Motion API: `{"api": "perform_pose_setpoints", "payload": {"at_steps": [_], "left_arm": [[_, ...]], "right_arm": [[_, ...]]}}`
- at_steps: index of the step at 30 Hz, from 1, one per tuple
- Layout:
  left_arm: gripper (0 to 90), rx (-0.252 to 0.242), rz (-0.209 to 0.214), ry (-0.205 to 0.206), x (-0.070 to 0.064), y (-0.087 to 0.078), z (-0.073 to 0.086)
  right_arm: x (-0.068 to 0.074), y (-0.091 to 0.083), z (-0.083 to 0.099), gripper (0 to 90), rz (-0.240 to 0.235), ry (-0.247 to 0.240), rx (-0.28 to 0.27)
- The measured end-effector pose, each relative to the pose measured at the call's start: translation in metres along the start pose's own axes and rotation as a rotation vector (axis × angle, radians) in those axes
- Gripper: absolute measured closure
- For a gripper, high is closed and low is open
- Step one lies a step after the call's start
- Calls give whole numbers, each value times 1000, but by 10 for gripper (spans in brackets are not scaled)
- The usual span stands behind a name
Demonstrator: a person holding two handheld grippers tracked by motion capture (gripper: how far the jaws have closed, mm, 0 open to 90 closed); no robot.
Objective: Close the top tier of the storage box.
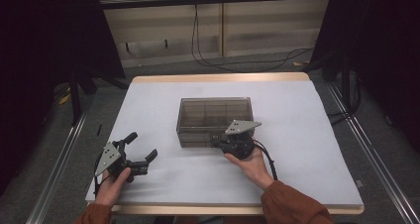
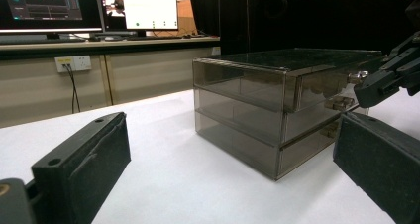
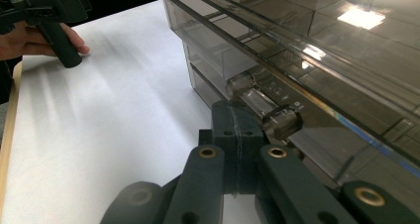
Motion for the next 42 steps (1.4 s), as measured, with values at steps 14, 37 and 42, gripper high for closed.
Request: {"api": "perform_pose_setpoints", "payload": {"at_steps": [14, 37, 42], "left_arm": [[11, -1, 4, -5, 0, 0, 0], [11, -1, 5, -5, 0, 0, 0], [11, -4, 5, -11, -1, 0, 0]], "right_arm": [[-3, 2, 0, 900, 9, 1, 2], [-7, 7, -1, 900, 25, 14, -9], [-8, 6, -1, 900, 29, 13, -11]]}}
Point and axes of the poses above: each handheld gripper's, and its own axes: y roughly forward along the jaws, z roughly out of its underside, x roughly to its left, the point moved 2 cm from there along y, roughly forward along the jaws, and after that the axes turned 3 degrees about y, right-handed, at the moved point
